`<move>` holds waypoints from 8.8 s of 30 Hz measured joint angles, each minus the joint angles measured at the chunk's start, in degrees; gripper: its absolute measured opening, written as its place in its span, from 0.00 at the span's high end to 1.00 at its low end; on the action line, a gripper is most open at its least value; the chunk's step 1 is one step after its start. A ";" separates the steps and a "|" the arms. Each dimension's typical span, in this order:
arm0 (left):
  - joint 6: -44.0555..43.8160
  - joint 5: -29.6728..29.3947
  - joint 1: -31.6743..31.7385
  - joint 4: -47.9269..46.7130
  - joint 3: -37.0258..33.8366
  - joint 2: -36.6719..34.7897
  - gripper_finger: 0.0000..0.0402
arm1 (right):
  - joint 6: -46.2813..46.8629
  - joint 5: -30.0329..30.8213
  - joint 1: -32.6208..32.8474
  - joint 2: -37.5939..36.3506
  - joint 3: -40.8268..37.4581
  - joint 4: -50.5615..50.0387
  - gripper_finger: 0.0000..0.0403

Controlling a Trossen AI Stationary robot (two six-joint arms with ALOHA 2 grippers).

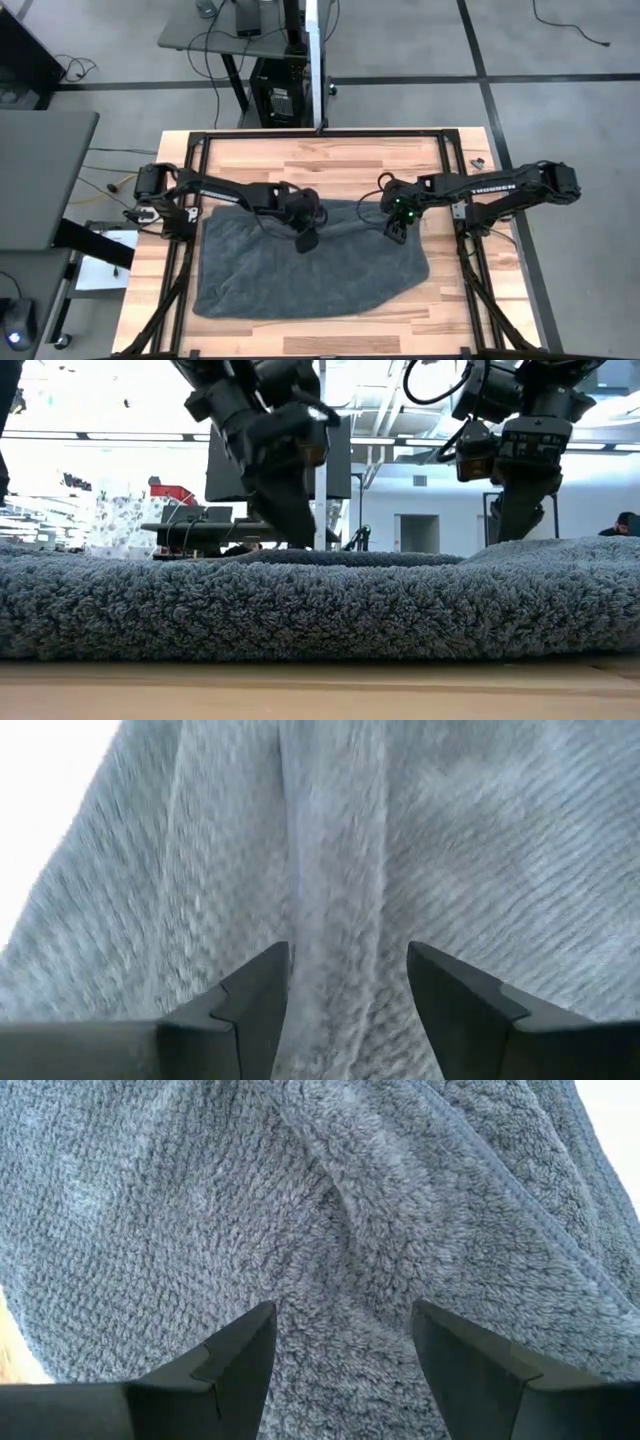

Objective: Roll towel
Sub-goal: Fold the black towel

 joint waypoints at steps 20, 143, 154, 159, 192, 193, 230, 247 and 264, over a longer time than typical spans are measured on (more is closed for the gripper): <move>8.80 13.78 3.89 -12.59 -0.86 0.04 0.53 | -0.43 0.85 -0.15 -0.01 0.00 0.88 0.45; 8.70 1.71 1.04 -40.77 -9.44 -6.78 0.61 | 73.04 -1.50 56.88 -25.81 -14.99 8.14 1.00; 3.87 2.08 0.65 -40.91 -9.44 -6.78 0.61 | 78.32 -0.86 55.76 -24.43 -14.99 12.61 0.90; 4.07 2.75 -0.09 -43.54 -8.04 -7.23 0.61 | 80.00 -1.72 55.80 -18.62 -14.99 21.31 0.75; 11.40 2.63 10.31 -41.13 2.73 -24.35 0.61 | 1.33 6.86 -0.87 -6.74 -14.91 16.66 0.44; 11.56 2.62 10.31 -41.10 2.73 -24.35 0.61 | 1.10 6.75 -1.08 -5.62 -14.91 16.70 0.44; 12.05 2.56 10.29 -41.46 2.67 -24.35 0.61 | -0.98 4.21 -8.84 -15.24 -8.85 -2.23 0.99; 11.64 2.35 10.29 -40.31 2.67 -24.35 0.61 | -1.00 7.84 -13.96 -10.38 -8.66 -4.57 0.86; -18.97 1.92 -4.87 -49.08 -4.73 -27.21 0.61 | 11.40 10.14 -4.77 -11.17 3.63 2.04 0.44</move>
